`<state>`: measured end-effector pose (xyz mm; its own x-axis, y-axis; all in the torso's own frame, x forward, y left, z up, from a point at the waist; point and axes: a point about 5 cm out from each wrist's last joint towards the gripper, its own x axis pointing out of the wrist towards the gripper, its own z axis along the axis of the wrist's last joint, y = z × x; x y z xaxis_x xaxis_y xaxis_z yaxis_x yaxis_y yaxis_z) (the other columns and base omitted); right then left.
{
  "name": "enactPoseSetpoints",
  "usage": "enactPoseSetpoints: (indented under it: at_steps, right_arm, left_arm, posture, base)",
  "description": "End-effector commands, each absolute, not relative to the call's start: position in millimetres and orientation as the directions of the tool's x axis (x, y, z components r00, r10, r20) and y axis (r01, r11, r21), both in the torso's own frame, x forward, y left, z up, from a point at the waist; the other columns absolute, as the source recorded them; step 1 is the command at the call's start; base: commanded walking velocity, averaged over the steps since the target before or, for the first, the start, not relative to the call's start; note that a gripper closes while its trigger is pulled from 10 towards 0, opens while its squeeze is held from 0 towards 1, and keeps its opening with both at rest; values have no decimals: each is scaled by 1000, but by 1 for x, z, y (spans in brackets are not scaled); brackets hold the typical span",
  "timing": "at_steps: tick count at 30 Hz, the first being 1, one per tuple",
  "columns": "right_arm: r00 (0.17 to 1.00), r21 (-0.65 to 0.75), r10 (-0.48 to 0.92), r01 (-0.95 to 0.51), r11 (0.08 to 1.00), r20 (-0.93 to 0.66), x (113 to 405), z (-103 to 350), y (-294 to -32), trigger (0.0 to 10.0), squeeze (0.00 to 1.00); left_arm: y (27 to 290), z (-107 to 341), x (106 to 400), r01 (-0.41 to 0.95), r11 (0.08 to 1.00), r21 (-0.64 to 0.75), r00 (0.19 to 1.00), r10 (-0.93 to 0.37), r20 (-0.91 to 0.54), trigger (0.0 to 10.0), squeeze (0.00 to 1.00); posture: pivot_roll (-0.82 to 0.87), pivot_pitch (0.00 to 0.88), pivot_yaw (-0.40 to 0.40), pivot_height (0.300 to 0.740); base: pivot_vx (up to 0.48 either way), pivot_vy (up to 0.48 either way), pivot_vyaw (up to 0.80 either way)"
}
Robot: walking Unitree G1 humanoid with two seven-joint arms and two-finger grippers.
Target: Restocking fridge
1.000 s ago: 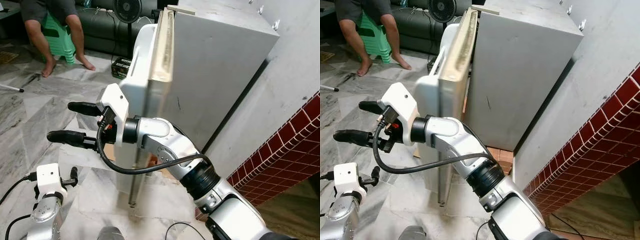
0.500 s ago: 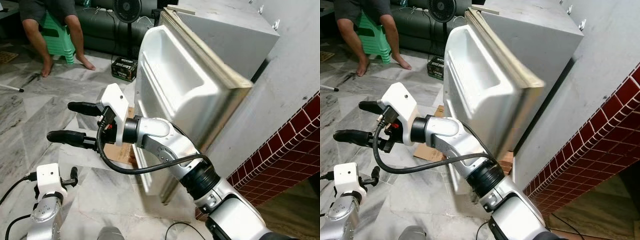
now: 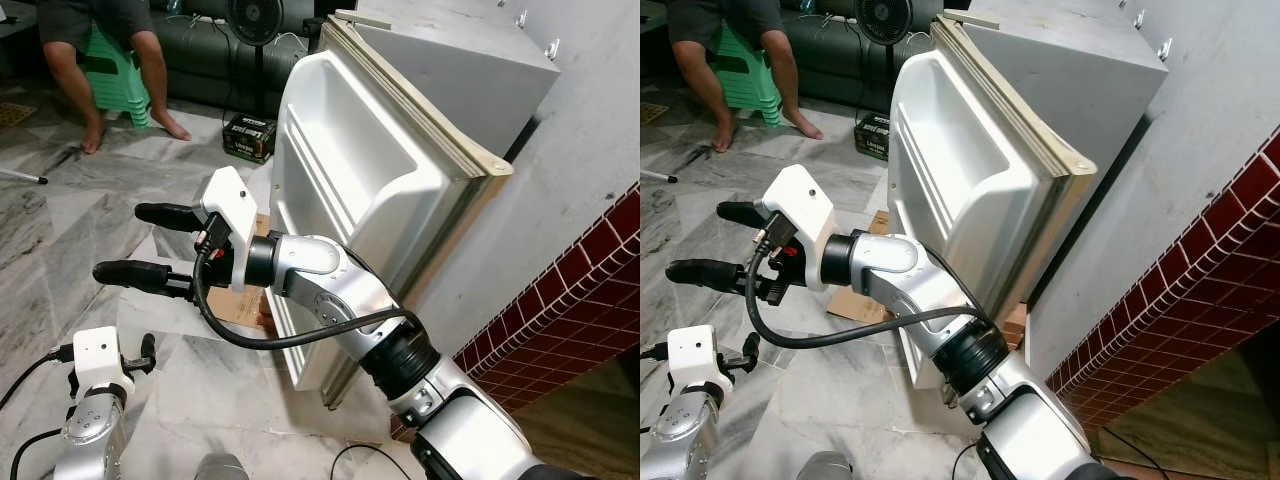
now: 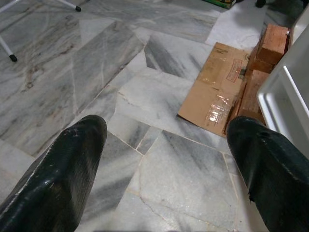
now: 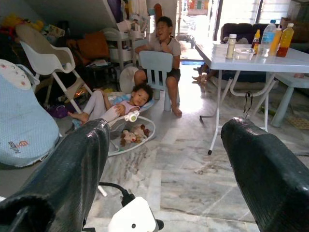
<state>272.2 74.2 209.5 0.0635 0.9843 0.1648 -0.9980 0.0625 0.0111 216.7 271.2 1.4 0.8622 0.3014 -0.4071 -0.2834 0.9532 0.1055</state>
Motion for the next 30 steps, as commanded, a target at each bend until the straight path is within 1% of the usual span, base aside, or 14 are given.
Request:
enactPoseSetpoints:
  at_steps: [1, 30]
  right_arm:
    - [-117, -5, 929, -992, -124, 352, 227, 256, 128, 10000, 0]
    - [-117, -5, 929, -992, -124, 352, 227, 256, 128, 10000, 0]
  left_arm:
    - [269, 3, 220, -261, 959, 109, 869, 282, -407, 10000, 0]
    - [269, 3, 220, -261, 959, 109, 869, 282, -407, 10000, 0]
  posture:
    - [208, 0, -101, 740]
    - [208, 0, -101, 740]
  base:
    - [0, 0, 0]
    - [0, 0, 0]
